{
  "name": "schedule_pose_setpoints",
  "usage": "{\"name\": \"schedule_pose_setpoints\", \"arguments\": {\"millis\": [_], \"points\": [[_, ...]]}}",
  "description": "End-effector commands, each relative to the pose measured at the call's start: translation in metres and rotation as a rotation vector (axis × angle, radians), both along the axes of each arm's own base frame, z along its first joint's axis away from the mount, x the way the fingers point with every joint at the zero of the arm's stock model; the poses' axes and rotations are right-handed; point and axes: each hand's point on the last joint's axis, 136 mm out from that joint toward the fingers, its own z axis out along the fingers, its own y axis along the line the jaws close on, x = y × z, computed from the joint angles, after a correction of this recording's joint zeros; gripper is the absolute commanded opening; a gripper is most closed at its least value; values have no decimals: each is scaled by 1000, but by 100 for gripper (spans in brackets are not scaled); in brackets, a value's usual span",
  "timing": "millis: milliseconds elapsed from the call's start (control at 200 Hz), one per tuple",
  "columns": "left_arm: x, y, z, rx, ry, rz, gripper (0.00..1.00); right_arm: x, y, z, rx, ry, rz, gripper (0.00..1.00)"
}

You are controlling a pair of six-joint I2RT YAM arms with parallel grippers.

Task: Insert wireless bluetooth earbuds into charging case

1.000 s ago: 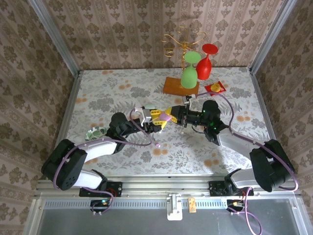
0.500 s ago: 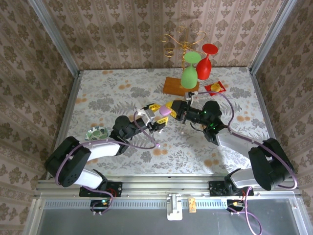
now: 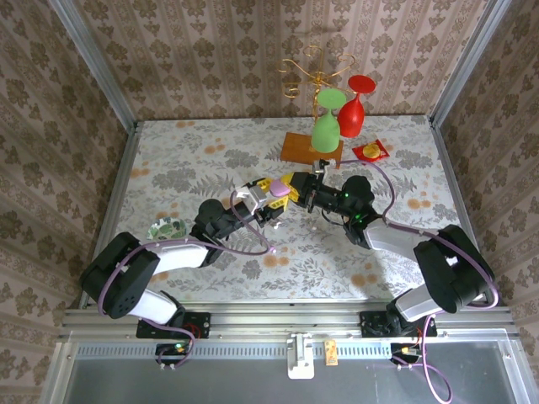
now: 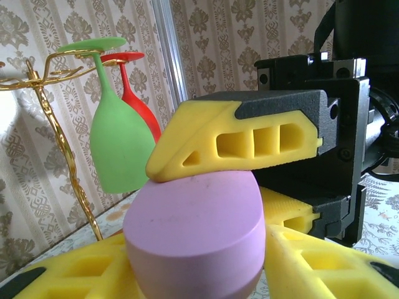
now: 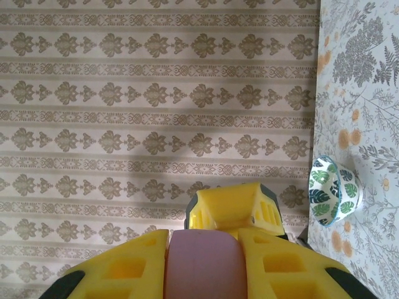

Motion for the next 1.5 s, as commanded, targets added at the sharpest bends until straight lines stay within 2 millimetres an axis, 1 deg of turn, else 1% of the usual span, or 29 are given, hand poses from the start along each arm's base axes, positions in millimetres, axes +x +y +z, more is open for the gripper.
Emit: {"name": "schedule_pose_setpoints", "arguments": {"millis": [0, 120, 205, 380, 565, 620, 650, 685, 805, 855, 935, 965, 970, 1020, 1070, 1185, 1245, 1310, 1370, 1430, 1495], "points": [[-2, -2, 19, -53, -28, -19, 48, 2, 1, 13, 33, -43, -10, 16], [-4, -3, 22, -63, -23, -30, 51, 4, 2, 6, 26, -31, -13, 16], [-4, -3, 22, -66, -18, -33, 51, 4, 4, 7, 35, -31, -9, 16], [-4, -4, 20, -63, -8, -36, 48, 4, 6, 8, 42, -35, -3, 16], [-4, -5, 17, -57, -5, -42, 34, 4, 7, 9, 52, -32, -1, 16], [-4, -5, 16, -57, -6, -41, 32, 4, 6, 10, 52, -35, 0, 17], [-5, -4, 16, -55, -3, -42, 32, 4, 6, 10, 51, -34, -2, 19], [-5, -4, 15, -54, 0, -43, 31, 3, 6, 10, 46, -38, -2, 25], [-4, 1, 15, -60, 23, -58, 28, 3, 5, 10, -1, -74, -6, 52], [-4, 4, 15, -62, 41, -74, 27, 1, 3, 9, -45, -98, -4, 60], [-7, 8, 12, -42, 68, -107, 27, -3, 1, 7, -154, -158, -4, 72], [-10, 8, 10, -24, 74, -131, 27, -2, 0, 0, -216, -171, -3, 74], [-11, 8, 10, -22, 73, -134, 27, -4, -1, 4, -220, -185, -4, 75], [-14, 9, 6, 8, 95, -165, 28, -9, -4, 10, -312, -263, -5, 78], [-20, 11, 2, 32, 124, -210, 27, -12, -8, 4, -433, -313, 2, 80], [-25, 18, 1, 37, 168, -253, 28, -18, -20, 9, -643, -483, 7, 86], [-30, 21, 2, 34, 194, -282, 27, -27, -19, 16, -692, -613, 42, 90], [-36, 21, 1, 43, 214, -310, 27, -38, -17, 20, -752, -778, 86, 90], [-41, 21, 2, 48, 231, -336, 28, -47, -15, 20, -809, -886, 129, 91], [-46, 21, 4, 47, 236, -360, 29, -59, -12, 16, -850, -992, 208, 91], [-48, 21, 6, 44, 239, -371, 29, -69, -8, 13, -868, -1063, 280, 92]]}}
